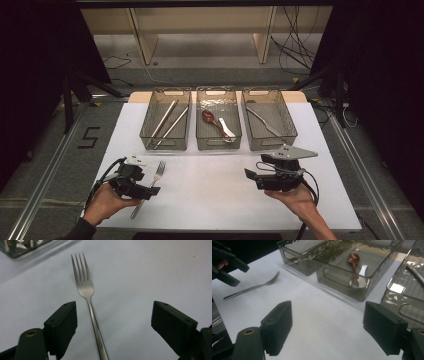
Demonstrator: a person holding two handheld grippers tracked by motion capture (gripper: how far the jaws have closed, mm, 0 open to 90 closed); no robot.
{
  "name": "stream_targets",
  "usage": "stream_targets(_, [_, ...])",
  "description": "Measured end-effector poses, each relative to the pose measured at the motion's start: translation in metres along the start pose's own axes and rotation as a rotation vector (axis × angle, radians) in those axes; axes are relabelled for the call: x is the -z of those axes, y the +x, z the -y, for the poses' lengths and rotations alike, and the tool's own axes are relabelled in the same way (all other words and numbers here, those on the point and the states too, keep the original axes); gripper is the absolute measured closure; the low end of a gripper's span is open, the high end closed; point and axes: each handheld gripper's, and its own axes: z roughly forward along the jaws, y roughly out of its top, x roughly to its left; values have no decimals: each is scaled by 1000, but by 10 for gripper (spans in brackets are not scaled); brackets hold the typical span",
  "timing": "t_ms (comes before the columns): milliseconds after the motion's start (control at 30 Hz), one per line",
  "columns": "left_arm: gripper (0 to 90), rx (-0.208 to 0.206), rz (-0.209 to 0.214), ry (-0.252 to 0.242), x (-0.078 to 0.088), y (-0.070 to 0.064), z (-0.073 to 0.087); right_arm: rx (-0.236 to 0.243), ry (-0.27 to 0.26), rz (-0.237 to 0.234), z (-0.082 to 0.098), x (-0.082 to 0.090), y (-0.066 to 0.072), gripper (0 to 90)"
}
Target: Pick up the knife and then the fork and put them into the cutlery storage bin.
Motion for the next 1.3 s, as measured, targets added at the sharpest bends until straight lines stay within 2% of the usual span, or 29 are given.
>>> stream_targets(233, [219,-16,-10,85,-7,-1,0,4,6,-7,4,1,5,244])
stream_targets(533, [299,-17,-12,179,-17,-3,1,2,15,-12,10,3,9,241])
stream_targets(733, [398,-17,-40,235,-23,1,-2,5,22,-20,12,4,10,243])
stream_targets(833, [467,-8,-30,257,-27,5,-4,3,25,-23,12,2,11,244])
stream_targets(900, [493,-7,-39,282,-29,6,-4,7,28,-24,12,2,11,245])
stream_targets(1133, [599,0,-26,307,-34,12,-4,11,30,-29,12,1,11,248])
stream_targets(1300, [662,-10,-21,336,-37,13,-4,9,31,-30,12,0,12,250])
